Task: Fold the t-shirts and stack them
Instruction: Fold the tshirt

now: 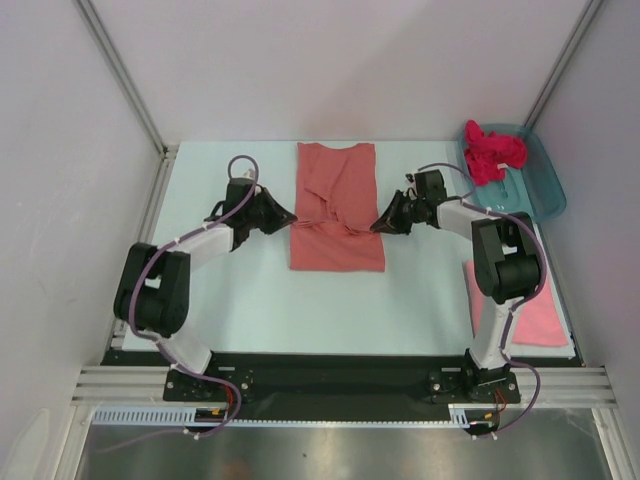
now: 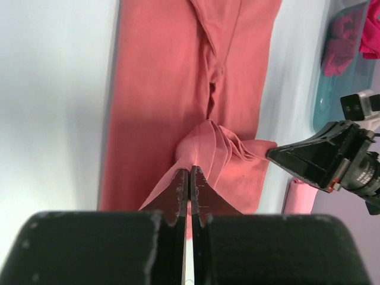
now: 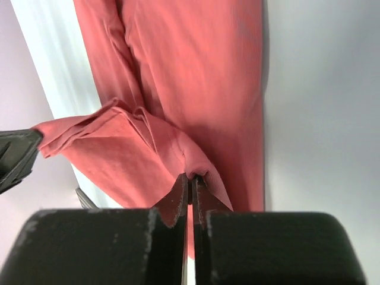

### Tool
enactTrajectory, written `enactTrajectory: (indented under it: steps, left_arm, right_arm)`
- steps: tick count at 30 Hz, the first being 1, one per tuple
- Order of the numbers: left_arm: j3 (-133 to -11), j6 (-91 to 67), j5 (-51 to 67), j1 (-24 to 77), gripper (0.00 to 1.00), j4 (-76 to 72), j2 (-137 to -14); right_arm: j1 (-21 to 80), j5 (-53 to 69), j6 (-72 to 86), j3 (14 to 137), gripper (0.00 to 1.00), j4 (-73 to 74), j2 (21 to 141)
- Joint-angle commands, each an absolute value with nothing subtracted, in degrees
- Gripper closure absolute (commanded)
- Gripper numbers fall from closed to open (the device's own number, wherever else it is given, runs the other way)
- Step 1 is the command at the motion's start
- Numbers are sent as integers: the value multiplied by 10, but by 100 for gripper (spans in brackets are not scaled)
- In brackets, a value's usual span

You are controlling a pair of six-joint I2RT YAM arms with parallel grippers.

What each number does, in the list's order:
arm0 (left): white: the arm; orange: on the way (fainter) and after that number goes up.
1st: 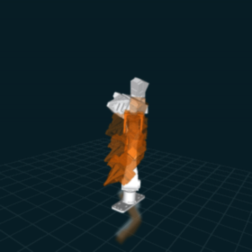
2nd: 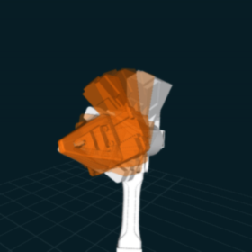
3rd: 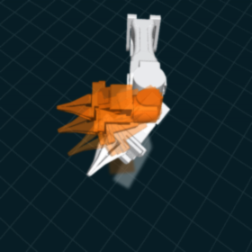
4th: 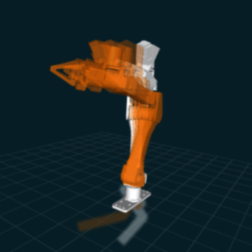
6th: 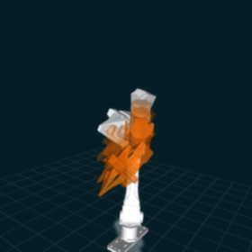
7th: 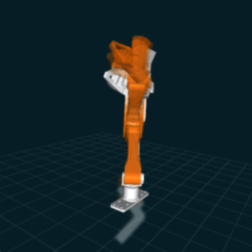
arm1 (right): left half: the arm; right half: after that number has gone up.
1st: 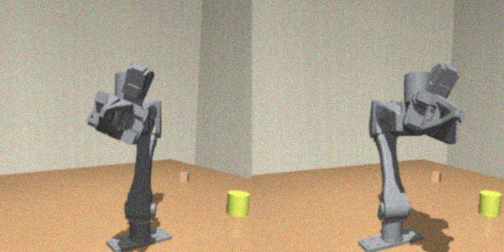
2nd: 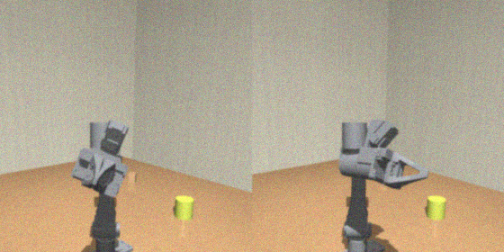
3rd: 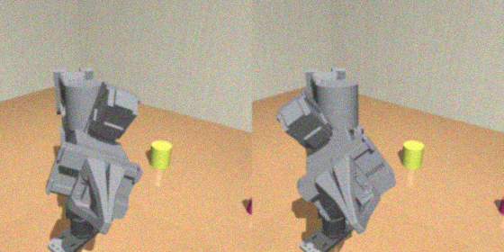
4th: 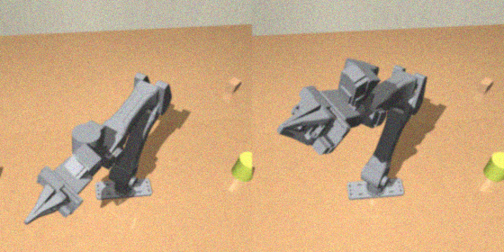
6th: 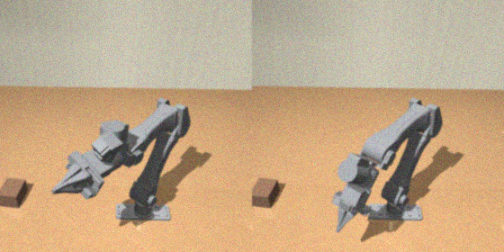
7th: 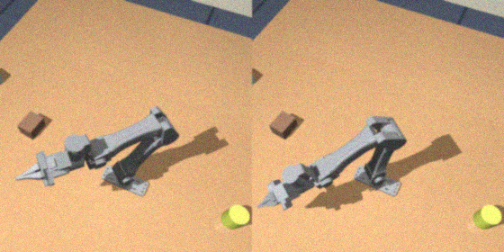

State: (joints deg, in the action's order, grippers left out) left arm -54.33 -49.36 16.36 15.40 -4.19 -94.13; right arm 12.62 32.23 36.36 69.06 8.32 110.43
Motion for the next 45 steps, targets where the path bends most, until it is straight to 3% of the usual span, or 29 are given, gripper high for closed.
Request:
enactTrajectory:
  steps: [1, 28, 45]
  left_arm:
    - [-597, -474, 203, 142, 100, -63, -982]
    - [-744, -491, 254, 101, 100, -47, -1134]
    - [-778, -479, 238, 93, 98, -16, -1165]
  right_arm:
    - [117, 345, 353, 744, 100, 77, 1124]
    - [66, 397, 372, 861, 100, 65, 1230]
    - [47, 428, 376, 930, 98, 69, 1286]
